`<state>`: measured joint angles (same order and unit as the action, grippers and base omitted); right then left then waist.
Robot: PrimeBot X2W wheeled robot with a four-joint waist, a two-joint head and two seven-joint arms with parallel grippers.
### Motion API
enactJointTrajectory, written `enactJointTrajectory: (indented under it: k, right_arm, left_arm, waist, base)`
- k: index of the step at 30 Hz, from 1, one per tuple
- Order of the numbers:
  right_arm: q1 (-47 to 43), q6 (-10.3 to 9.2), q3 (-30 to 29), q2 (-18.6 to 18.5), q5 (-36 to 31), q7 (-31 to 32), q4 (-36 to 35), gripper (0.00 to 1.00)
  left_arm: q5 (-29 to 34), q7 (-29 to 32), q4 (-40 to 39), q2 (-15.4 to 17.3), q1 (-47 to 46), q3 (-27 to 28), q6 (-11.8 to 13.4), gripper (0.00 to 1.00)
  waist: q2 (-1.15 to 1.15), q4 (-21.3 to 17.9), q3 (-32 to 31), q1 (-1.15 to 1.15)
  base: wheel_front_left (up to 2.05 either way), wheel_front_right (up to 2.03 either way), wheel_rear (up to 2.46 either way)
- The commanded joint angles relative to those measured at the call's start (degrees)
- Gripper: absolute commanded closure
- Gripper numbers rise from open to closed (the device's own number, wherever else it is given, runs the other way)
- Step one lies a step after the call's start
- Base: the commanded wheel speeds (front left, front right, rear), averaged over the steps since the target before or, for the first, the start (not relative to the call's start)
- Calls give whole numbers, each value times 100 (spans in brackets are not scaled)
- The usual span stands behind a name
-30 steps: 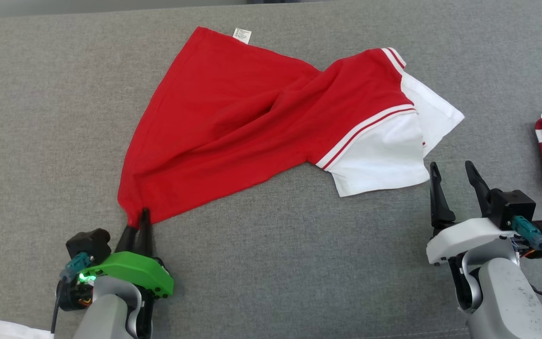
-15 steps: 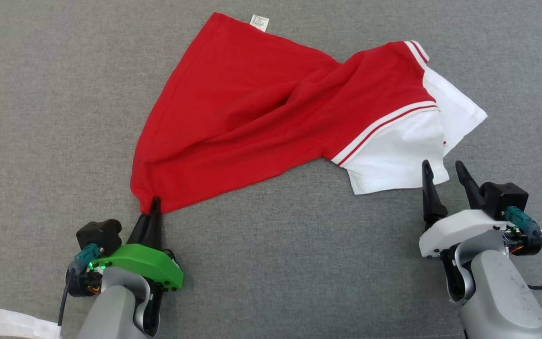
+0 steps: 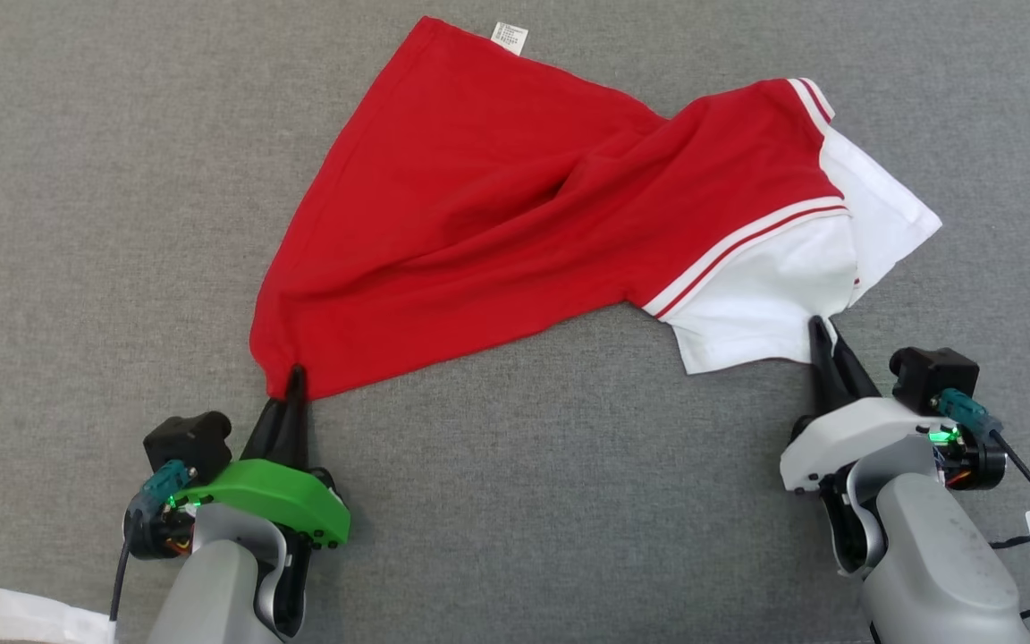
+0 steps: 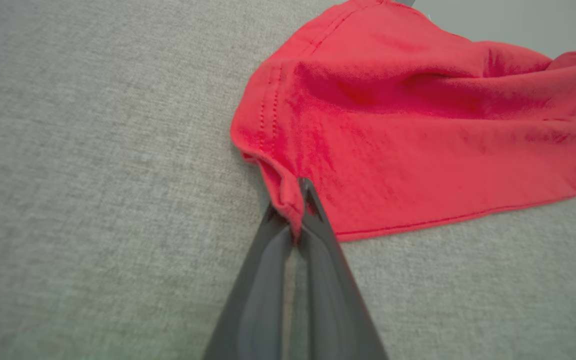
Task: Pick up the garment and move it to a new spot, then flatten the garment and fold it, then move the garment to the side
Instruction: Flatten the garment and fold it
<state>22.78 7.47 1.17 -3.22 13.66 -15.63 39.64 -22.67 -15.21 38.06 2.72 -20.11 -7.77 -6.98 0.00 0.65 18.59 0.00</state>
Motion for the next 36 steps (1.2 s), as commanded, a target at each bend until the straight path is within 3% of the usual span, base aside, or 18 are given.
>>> enactJointTrajectory:
  k: [1, 8, 12, 19, 27, 32, 36]
  right_arm:
    - [-222, 3, 66, 52, 53, 78, -23, 100]
    - [-147, 1, -29, 20, 546, 51, -1298, 100]
    - [172, 1, -198, -7, 751, 51, -2137, 100]
    - [1196, -2, -231, -647, 989, 51, -3007, 100]
    - [2710, -4, -124, -1266, 798, 353, -2776, 100]
    - [3646, -6, -148, -1258, 507, 334, -2037, 100]
    - [4516, -11, -396, -1234, 35, 127, -1262, 100]
  left_arm:
    - [4, 16, -57, 40, 146, 77, 46, 100]
    - [328, 10, -1016, 39, 123, 467, -9, 100]
    - [715, 9, -1662, 244, -177, 658, -35, 100]
    - [972, 11, -2218, 840, -1112, 655, -41, 100]
    - [955, 548, -2074, 1411, -2426, 444, -35, 100]
    - [1157, 678, -1484, 1457, -3108, 283, 45, 100]
    - [1338, 434, -764, 1411, -3784, 200, 204, 100]
  waist:
    - [0, -43, -141, 0]
    - [0, -183, -730, 0]
    - [0, -247, -1092, 0]
    - [0, -283, -1572, 0]
    - [0, -282, -1289, 0]
    - [0, -243, -671, 0]
    - [0, -202, -188, 0]
  base:
    - [0, 0, 0]
    - [0, 0, 0]
    - [0, 0, 0]
    - [0, 0, 0]
    - [0, 0, 0]
    - [0, 0, 0]
    - [0, 0, 0]
